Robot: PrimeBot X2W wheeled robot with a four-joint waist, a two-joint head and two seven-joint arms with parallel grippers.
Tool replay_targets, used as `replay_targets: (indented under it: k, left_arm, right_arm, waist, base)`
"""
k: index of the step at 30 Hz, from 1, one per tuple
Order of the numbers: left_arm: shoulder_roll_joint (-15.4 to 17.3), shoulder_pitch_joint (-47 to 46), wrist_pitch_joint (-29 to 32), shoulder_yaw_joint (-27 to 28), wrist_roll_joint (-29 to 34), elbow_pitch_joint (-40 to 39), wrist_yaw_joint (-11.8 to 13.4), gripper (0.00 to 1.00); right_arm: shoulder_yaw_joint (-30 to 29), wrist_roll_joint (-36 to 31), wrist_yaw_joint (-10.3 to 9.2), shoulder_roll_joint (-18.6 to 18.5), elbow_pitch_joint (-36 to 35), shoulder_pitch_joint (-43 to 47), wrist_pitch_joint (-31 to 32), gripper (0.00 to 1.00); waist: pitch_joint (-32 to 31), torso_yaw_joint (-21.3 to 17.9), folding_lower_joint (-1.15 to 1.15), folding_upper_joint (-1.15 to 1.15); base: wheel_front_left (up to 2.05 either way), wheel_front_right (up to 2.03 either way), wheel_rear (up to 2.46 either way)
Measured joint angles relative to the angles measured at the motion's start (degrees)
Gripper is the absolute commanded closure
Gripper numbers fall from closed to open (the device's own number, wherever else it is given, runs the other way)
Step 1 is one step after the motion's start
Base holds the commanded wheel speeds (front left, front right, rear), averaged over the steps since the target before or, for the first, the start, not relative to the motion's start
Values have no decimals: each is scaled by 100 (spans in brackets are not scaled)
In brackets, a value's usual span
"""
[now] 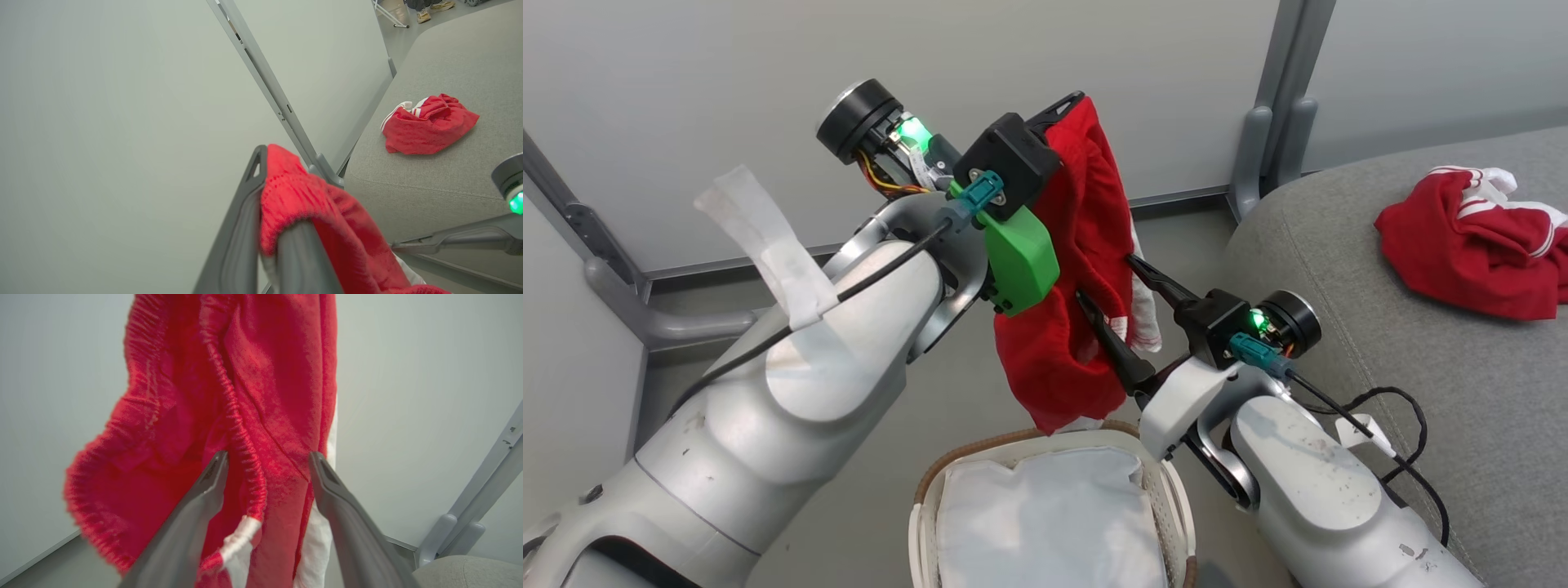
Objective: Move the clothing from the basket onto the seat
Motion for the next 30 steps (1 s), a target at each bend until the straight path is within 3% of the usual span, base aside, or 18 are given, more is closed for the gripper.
replay_targets:
  k: [5,12,14,16,17,26,27,28,29,30]
  left_arm:
    - [-38,9,60,-137,0,-371,-13,100]
    - [-7,191,143,-231,-62,-797,-11,100]
    - [4,248,154,-235,-120,-881,-8,100]
    - [19,299,156,-235,-176,-936,10,100]
    - [31,333,159,-230,-219,-961,12,100]
    - [222,790,93,-11,-625,-946,187,100]
    - [241,844,46,26,-660,-920,207,91]
    - [253,920,-26,80,-710,-893,248,65]
    - [255,1005,-97,140,-770,-865,296,48]
    - [255,1078,-158,182,-826,-842,330,9]
  right_arm:
    - [108,-188,0,-1,652,-299,1,0]
    - [168,-155,0,-2,951,-502,1,0]
    - [213,-115,1,-2,984,-542,1,60]
    - [237,-107,1,-2,1004,-572,1,94]
    - [235,-103,0,-2,1005,-589,1,100]
    - [66,-131,0,-3,845,-605,1,100]
    - [47,-132,1,-3,825,-594,1,100]
    - [20,-140,0,-3,800,-576,1,100]
    - [-9,-152,0,-2,778,-549,1,100]
    - [-37,-168,0,-2,761,-526,1,100]
  waist:
    - [-43,141,0,0]
    - [-95,261,0,0]
    - [-102,284,0,0]
    - [-103,304,0,0]
    - [-103,314,0,0]
    - [-82,342,0,0]
    - [-79,339,0,0]
    - [-74,334,0,0]
    - [-70,329,0,0]
    - [-67,325,0,0]
  base:
    - [0,0,0]
    - [0,0,0]
    - [0,0,0]
    - [0,0,0]
    - [0,0,0]
    - [0,0,0]
    - [0,0,0]
    - [0,0,0]
    - [0,0,0]
    - [0,0,0]
